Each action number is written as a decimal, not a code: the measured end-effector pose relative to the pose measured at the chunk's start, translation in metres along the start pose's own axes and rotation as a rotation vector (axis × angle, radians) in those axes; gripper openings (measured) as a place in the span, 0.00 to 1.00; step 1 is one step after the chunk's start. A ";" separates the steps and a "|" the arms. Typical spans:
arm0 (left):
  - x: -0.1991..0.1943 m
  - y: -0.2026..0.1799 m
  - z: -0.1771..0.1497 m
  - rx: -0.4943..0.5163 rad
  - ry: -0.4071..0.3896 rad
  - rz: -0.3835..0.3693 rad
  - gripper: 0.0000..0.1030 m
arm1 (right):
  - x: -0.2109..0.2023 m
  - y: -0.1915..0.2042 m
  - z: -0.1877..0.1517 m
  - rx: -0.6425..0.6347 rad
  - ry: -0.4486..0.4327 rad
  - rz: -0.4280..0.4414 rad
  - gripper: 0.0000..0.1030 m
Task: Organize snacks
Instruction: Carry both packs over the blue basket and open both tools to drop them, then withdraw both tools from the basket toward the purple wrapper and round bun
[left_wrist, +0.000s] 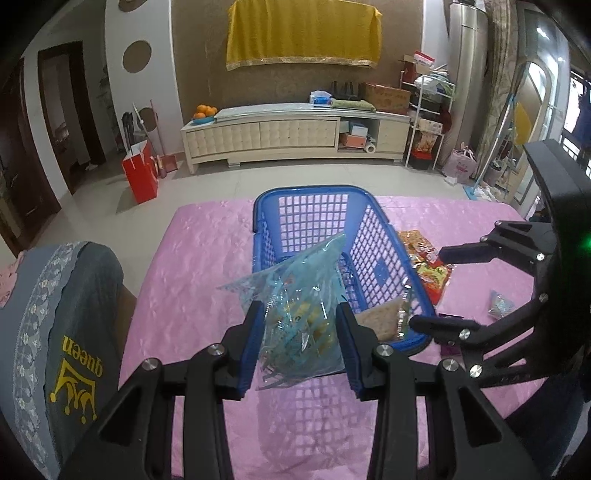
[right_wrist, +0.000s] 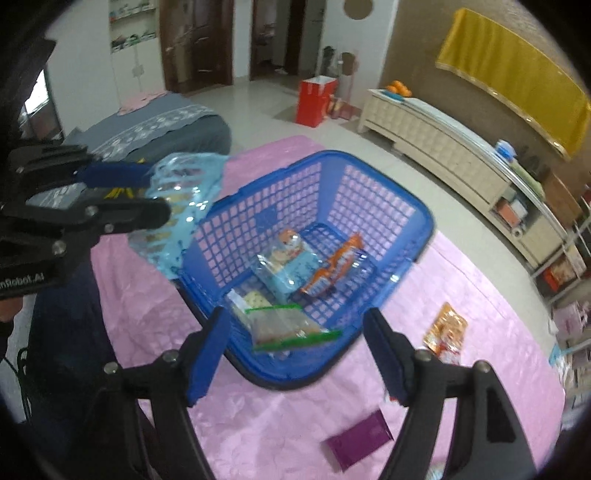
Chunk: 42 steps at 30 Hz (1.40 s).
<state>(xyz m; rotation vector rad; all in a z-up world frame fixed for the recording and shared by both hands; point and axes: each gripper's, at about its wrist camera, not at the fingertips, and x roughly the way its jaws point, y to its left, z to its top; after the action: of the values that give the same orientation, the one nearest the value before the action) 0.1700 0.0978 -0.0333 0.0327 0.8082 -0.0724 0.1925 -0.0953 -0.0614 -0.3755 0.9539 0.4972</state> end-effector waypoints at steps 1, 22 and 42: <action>-0.002 -0.003 0.001 0.007 -0.003 -0.001 0.36 | -0.003 -0.002 -0.001 0.013 -0.003 -0.004 0.76; 0.015 -0.067 0.014 0.115 0.025 -0.115 0.36 | -0.032 -0.047 -0.036 0.265 -0.008 -0.091 0.76; 0.096 -0.078 0.019 0.165 0.130 -0.049 0.36 | 0.001 -0.072 -0.044 0.325 0.038 -0.055 0.76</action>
<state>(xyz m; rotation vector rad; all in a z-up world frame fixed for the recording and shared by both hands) 0.2438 0.0141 -0.0900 0.1754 0.9318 -0.1848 0.2034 -0.1775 -0.0792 -0.1172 1.0391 0.2785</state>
